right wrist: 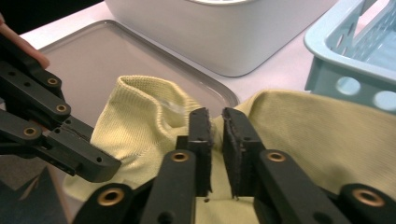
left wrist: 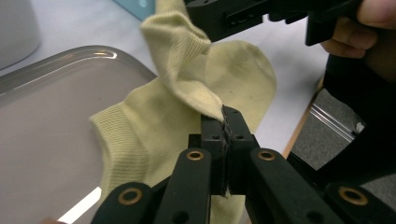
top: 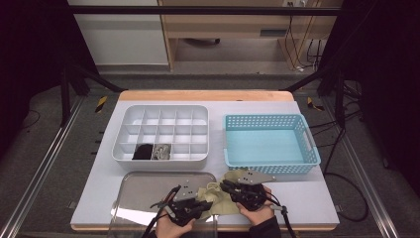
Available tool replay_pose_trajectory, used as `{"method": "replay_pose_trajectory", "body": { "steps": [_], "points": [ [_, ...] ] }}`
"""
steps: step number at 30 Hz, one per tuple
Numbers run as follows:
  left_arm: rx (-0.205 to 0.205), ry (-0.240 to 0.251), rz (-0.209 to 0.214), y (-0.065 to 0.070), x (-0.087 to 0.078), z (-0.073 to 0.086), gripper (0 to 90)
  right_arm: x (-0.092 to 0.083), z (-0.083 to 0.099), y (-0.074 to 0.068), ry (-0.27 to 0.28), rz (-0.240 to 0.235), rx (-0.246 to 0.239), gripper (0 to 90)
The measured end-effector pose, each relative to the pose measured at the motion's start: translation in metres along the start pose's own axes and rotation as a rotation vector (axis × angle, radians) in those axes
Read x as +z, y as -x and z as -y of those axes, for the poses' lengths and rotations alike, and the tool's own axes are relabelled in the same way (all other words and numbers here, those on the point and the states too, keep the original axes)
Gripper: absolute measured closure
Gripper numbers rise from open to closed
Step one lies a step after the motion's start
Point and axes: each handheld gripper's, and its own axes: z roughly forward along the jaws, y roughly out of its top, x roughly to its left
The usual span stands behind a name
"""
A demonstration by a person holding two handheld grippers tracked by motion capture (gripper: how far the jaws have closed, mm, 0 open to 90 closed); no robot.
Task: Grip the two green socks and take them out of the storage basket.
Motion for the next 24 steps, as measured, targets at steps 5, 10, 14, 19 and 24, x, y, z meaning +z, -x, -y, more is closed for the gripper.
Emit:
{"method": "replay_pose_trajectory", "body": {
  "steps": [5, 10, 14, 19, 24],
  "points": [
    [-0.017, -0.001, -0.013, -0.004, -0.001, 0.002, 88.3, -0.022, -0.004, 0.007, 0.078, 0.034, 0.013, 74.0],
    [-0.029, 0.000, -0.032, -0.008, -0.001, 0.005, 88.1, -0.043, 0.003, 0.020, 0.074, 0.159, 0.042, 69.4],
    [-0.031, -0.003, -0.041, -0.011, -0.001, 0.005, 88.0, -0.045, 0.018, 0.032, 0.039, 0.230, 0.091, 64.5],
    [-0.027, -0.004, -0.045, -0.011, 0.000, 0.005, 87.9, -0.031, 0.029, 0.042, -0.024, 0.241, 0.110, 59.0],
    [-0.029, -0.003, -0.043, -0.012, 0.001, 0.005, 87.9, -0.022, 0.029, 0.047, -0.046, 0.222, 0.110, 67.4]
  ]
}}
